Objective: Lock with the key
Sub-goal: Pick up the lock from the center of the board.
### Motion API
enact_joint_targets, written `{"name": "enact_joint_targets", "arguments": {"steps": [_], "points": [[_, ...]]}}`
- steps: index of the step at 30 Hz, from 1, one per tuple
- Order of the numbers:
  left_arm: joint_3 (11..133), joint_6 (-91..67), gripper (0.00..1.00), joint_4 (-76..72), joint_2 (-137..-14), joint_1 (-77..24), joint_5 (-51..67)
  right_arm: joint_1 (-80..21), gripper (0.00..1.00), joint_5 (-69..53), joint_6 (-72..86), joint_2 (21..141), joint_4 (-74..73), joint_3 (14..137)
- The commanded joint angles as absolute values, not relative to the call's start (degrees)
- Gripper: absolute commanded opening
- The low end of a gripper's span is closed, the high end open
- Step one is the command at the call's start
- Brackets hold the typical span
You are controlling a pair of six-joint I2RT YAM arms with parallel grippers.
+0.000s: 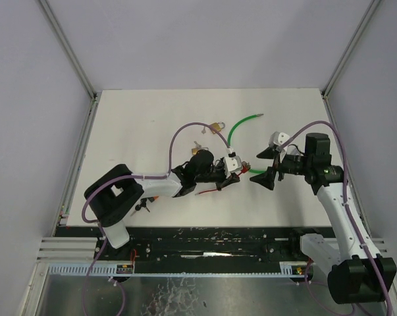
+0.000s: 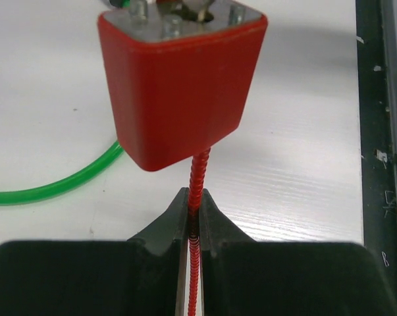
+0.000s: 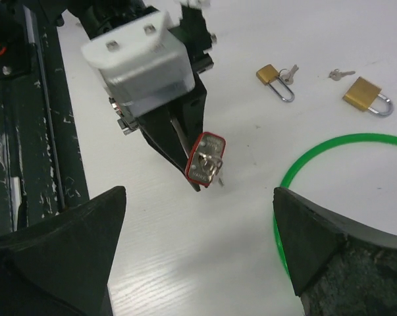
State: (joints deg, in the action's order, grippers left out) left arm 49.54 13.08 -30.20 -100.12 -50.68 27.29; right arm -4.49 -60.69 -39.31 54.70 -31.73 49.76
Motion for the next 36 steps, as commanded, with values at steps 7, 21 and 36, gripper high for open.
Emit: {"name": "enact_joint_targets", "arguments": {"steps": [7, 21, 36], "points": [[49.3, 11.1, 0.01, -38.3, -98.1, -50.7, 25.4, -3.2, 0.99, -68.0, -11.6, 55.9, 4.9, 39.0], [48.3, 9.1, 0.01, -40.3, -97.0, -50.4, 23.8, -0.8, 0.76, -66.2, -30.0, 47.2, -15.6, 40.3], [46.4, 7.9, 0.01, -44.3, -96.2, -50.2, 22.7, -4.0, 0.39, -70.4, -16.8, 52.6, 8.0, 29.2]]}}
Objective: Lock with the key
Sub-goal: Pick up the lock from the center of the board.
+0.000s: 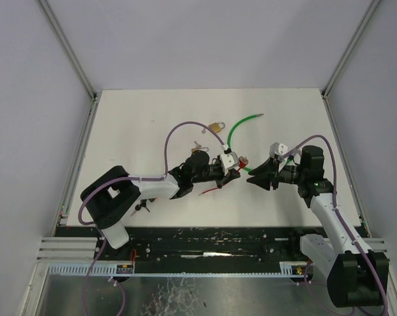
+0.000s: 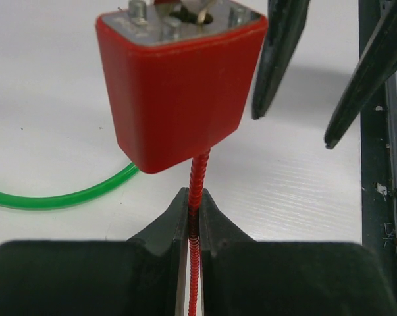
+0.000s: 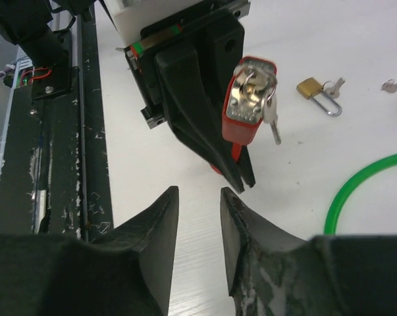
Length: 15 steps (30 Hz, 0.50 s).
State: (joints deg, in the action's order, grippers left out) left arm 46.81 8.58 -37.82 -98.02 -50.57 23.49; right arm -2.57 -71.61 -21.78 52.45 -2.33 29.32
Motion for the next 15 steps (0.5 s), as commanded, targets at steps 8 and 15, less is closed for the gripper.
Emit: {"name": "enact_joint_targets", "arguments": {"steps": [8, 15], "points": [[46.6, 7.7, 0.01, -44.5, -96.5, -50.3, 22.9, -6.6, 0.48, -66.4, -3.0, 54.1, 31.4, 24.2], [47.0, 7.4, 0.01, -44.4, -97.0, -50.3, 22.8, -8.5, 0.49, -65.9, 2.1, 54.9, 41.3, 21.9]]}}
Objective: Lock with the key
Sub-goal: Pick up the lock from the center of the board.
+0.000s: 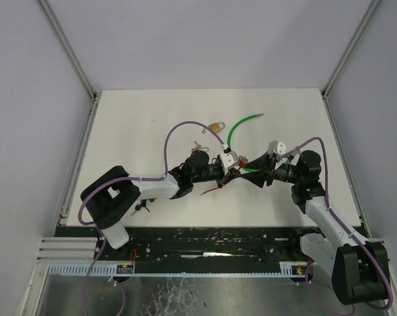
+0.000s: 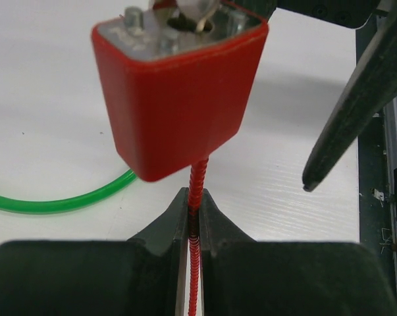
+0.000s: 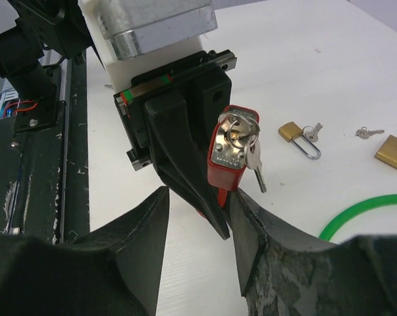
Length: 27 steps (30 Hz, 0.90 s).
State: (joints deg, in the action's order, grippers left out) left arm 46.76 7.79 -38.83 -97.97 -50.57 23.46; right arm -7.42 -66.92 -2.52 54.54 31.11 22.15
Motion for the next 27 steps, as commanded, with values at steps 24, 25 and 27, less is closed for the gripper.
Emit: {"name": "enact_joint_targets", "arguments": {"steps": [24, 25, 27], "points": [[48.7, 6.3, 0.01, -42.8, -98.7, -50.3, 21.7, -11.5, 0.41, -58.9, 6.6, 58.8, 50.5, 21.6], [48.8, 6.3, 0.00, -42.5, -98.9, -50.3, 21.5, -11.5, 0.42, -58.2, 7.5, 58.9, 51.2, 21.7], [49.2, 6.2, 0.01, -42.0, -99.1, -50.3, 21.2, -11.5, 0.43, -57.6, 8.7, 59.0, 51.9, 21.9]]}}
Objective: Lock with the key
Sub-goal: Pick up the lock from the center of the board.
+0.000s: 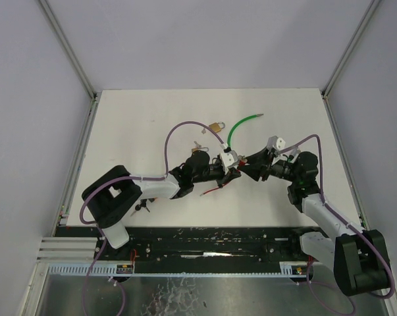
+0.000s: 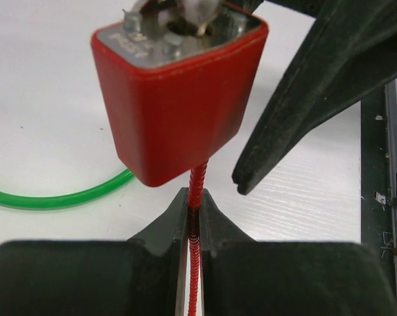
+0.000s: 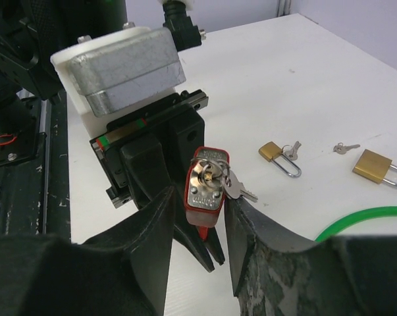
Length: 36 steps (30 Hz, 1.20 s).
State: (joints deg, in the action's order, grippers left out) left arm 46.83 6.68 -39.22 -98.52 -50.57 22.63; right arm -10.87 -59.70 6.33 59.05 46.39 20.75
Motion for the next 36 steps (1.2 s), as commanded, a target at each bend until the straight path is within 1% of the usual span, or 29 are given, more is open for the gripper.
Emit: {"name": "enact_joint_targets", "arguments": {"steps": [1, 4, 5, 10, 13, 15, 16, 18, 20, 25, 28, 31, 36], "points": [[49.4, 6.2, 0.01, -41.8, -99.1, -50.3, 21.1, -11.5, 0.43, -57.5, 9.5, 59.1, 52.3, 22.1], [49.5, 6.1, 0.01, -41.4, -99.1, -50.3, 20.5, -11.5, 0.43, -57.0, 10.3, 59.8, 52.7, 22.2], [49.4, 6.1, 0.01, -41.5, -98.9, -50.3, 20.5, -11.4, 0.40, -57.1, 10.2, 60.2, 52.5, 22.3], [49.6, 5.8, 0.01, -41.9, -98.9, -50.3, 20.7, -10.2, 0.20, -58.1, 6.7, 60.1, 47.7, 22.6], [49.6, 5.6, 0.01, -41.5, -98.7, -50.3, 20.7, -9.7, 0.09, -59.5, 5.2, 59.2, 46.3, 22.3], [49.4, 5.5, 0.01, -41.4, -98.4, -50.3, 20.8, -9.2, 0.04, -60.7, 4.8, 58.7, 45.5, 22.3], [49.4, 5.6, 0.02, -41.4, -98.3, -50.3, 20.7, -8.9, 0.02, -61.2, 4.7, 58.6, 45.1, 22.3], [49.0, 5.4, 0.11, -41.9, -97.9, -50.3, 20.6, -8.4, 0.00, -62.1, 4.7, 58.7, 44.3, 22.4], [48.3, 5.1, 0.18, -42.8, -97.6, -50.3, 20.6, -7.9, 0.00, -63.5, 4.7, 58.9, 43.2, 22.8], [45.4, 4.1, 0.50, -46.7, -96.0, -50.4, 19.0, -6.9, 0.00, -66.4, 5.0, 59.0, 41.4, 23.5], [41.9, 3.8, 0.65, -51.0, -93.8, -50.3, 16.1, -5.9, 0.00, -67.6, 5.0, 59.1, 40.0, 24.2], [37.5, 3.6, 0.74, -55.8, -90.5, -49.9, 12.5, -5.0, 0.00, -68.9, 4.7, 58.8, 38.2, 25.0], [31.7, 0.9, 0.81, -59.5, -83.2, -48.8, 6.0, -3.0, 0.00, -71.9, 1.3, 57.5, 31.7, 27.3]]}}
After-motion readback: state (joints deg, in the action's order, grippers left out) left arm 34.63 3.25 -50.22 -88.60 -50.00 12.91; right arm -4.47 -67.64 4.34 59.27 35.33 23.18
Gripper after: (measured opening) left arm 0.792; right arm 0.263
